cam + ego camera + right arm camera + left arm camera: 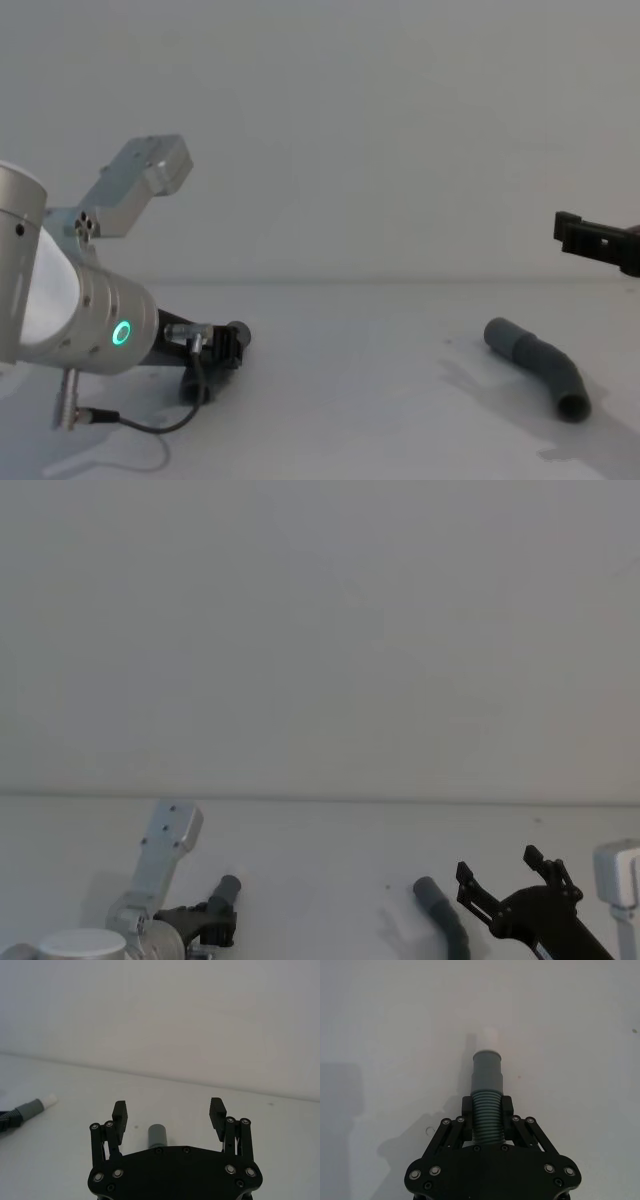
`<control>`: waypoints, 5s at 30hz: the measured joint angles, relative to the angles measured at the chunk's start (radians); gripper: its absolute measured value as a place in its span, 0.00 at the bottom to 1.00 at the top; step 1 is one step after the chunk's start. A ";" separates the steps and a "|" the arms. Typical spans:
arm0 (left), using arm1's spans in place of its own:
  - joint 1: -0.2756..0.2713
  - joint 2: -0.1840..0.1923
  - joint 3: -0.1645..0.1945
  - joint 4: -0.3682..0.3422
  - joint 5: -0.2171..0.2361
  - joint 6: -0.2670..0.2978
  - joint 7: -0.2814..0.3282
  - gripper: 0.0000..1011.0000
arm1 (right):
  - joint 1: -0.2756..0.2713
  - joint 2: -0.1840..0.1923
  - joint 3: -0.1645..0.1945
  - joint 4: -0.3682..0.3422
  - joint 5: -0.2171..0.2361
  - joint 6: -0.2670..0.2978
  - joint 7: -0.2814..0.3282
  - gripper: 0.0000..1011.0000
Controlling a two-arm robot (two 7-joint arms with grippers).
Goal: Use both hands to pick up one end of the pipe from the table, align the ends, and insert them.
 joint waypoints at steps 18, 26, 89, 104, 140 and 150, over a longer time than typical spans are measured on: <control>0.000 0.000 0.000 0.000 0.000 0.000 0.000 0.29 | 0.131 0.045 -0.019 0.022 -0.001 0.274 0.046 0.99; 0.000 0.000 0.000 0.000 0.000 0.000 0.000 0.29 | 0.151 0.056 -0.025 0.012 -0.005 0.362 0.057 0.99; 0.000 0.000 0.000 0.000 0.000 0.000 0.000 0.29 | 0.193 -0.036 -0.106 0.022 -0.101 0.636 0.002 0.99; 0.000 0.000 0.000 0.000 0.000 0.000 0.000 0.29 | 0.210 -0.065 -0.109 0.062 -0.121 0.654 -0.014 0.99; 0.000 0.000 0.000 0.000 0.000 0.000 0.000 0.29 | 0.229 -0.109 -0.103 0.102 -0.155 0.708 -0.030 0.99; 0.000 0.000 0.000 0.000 0.000 0.000 0.000 0.29 | 0.236 -0.118 -0.104 0.114 -0.164 0.710 -0.028 0.99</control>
